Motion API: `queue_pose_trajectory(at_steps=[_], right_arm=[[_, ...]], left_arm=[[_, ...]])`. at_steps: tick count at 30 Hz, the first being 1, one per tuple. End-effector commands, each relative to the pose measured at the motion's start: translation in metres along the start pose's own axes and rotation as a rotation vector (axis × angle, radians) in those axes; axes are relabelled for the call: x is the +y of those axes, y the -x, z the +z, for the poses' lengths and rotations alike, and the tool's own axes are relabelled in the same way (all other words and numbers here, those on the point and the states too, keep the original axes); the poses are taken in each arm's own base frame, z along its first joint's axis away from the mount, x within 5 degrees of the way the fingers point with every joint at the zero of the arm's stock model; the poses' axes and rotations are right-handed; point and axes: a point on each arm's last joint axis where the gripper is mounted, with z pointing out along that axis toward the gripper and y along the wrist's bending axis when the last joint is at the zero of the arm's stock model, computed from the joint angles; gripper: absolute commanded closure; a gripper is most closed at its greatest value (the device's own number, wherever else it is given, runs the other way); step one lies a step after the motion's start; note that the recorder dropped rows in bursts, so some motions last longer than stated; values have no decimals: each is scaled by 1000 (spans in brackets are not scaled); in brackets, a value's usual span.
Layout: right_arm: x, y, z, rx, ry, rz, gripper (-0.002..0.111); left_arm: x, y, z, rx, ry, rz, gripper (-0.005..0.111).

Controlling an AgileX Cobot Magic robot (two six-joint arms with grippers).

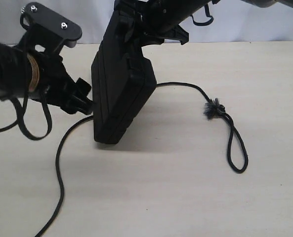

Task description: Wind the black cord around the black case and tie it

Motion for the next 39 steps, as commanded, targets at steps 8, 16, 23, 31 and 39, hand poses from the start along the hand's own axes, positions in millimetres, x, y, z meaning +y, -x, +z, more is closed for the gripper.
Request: queue_pose_trajectory(at_steps=[8, 16, 23, 31, 39], right_arm=[[11, 3, -14, -29, 43, -50, 104], [11, 2, -14, -23, 42, -77, 104], [11, 4, -14, -39, 44, -76, 104], [13, 6, -14, -57, 73, -52, 104], [20, 6, -15, -55, 150, 8, 104]], left_arm=[[-11, -37, -17, -372, -427, -74, 34], [4, -76, -21, -831, -270, -197, 34], [-9, -93, -30, -950, -329, -29, 34], [-23, -88, 6, -878, -357, 114, 34], [-27, -77, 37, -771, -385, 74, 33]])
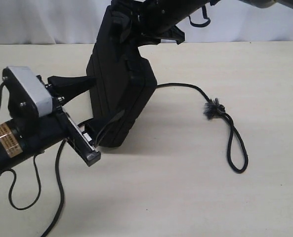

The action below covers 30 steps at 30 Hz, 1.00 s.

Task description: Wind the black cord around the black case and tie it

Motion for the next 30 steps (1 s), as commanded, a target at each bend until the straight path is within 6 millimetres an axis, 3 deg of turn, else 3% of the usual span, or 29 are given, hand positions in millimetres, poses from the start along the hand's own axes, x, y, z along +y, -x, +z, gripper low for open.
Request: queue_pose_trajectory(at_steps=[1, 5, 8, 12, 17, 21, 26, 30], right_arm=[[16, 8, -14, -79, 91, 40, 104], [18, 11, -15, -107, 119, 65, 104], [20, 11, -14, -115, 150, 99, 104], [25, 11, -13, -131, 172, 111, 104], [51, 7, -4, -221, 219, 154, 104], [51, 8, -4, -235, 226, 208, 104], [51, 10, -4, -250, 225, 208, 104], [51, 10, -4, -250, 225, 208, 104]], left_arm=[[3, -13, 5, 106, 5, 19, 32], [8, -21, 4, 202, 55, 111, 13], [10, -19, 4, 180, 72, 107, 5], [11, -19, 4, 182, 83, 107, 5], [16, -26, 2, 265, 139, 57, 5], [20, -20, 7, 220, 170, 47, 5], [37, -13, 25, 295, 262, -111, 5], [35, -9, 35, 329, 236, -146, 5]])
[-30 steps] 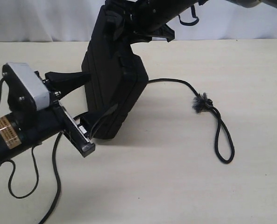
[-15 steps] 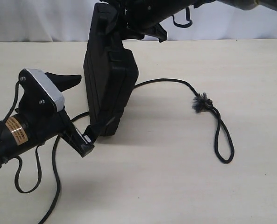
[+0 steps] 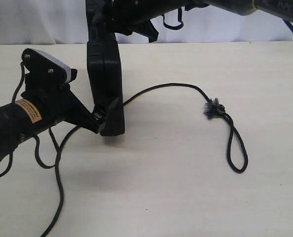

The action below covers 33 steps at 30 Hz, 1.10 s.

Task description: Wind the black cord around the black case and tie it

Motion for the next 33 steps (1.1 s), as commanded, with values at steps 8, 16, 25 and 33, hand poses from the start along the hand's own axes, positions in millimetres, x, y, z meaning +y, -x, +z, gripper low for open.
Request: queue_pose_trajectory(at_steps=[8, 16, 25, 33], right_arm=[[17, 11, -15, -94, 70, 31, 104], [17, 13, -15, -109, 73, 33, 104], [17, 13, -15, -109, 75, 35, 104], [17, 12, -15, -102, 74, 35, 104]], left_arm=[[-4, 2, 4, 40, -28, -64, 5], [-13, 5, 4, 11, -131, -44, 5], [-14, 9, 4, -29, -138, -99, 5], [-14, 11, 4, -57, -145, -96, 5]])
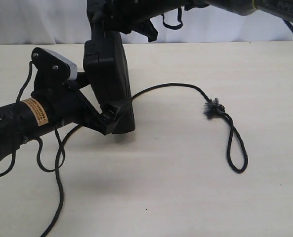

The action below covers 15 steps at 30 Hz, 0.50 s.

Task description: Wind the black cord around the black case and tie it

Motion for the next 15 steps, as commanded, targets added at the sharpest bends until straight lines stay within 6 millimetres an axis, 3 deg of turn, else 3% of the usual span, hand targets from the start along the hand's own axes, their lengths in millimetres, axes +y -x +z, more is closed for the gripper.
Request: queue_pose_trajectory(at_steps=[1, 10, 15], right_arm=[[16, 11, -15, -84, 65, 20, 104], [16, 11, -15, -84, 65, 20, 104], [16, 10, -15, -82, 65, 20, 104]], left_arm=[[-1, 5, 2, -46, -11, -3, 5], [-2, 11, 1, -112, -22, -3, 5], [-3, 5, 2, -49, -34, 22, 5]])
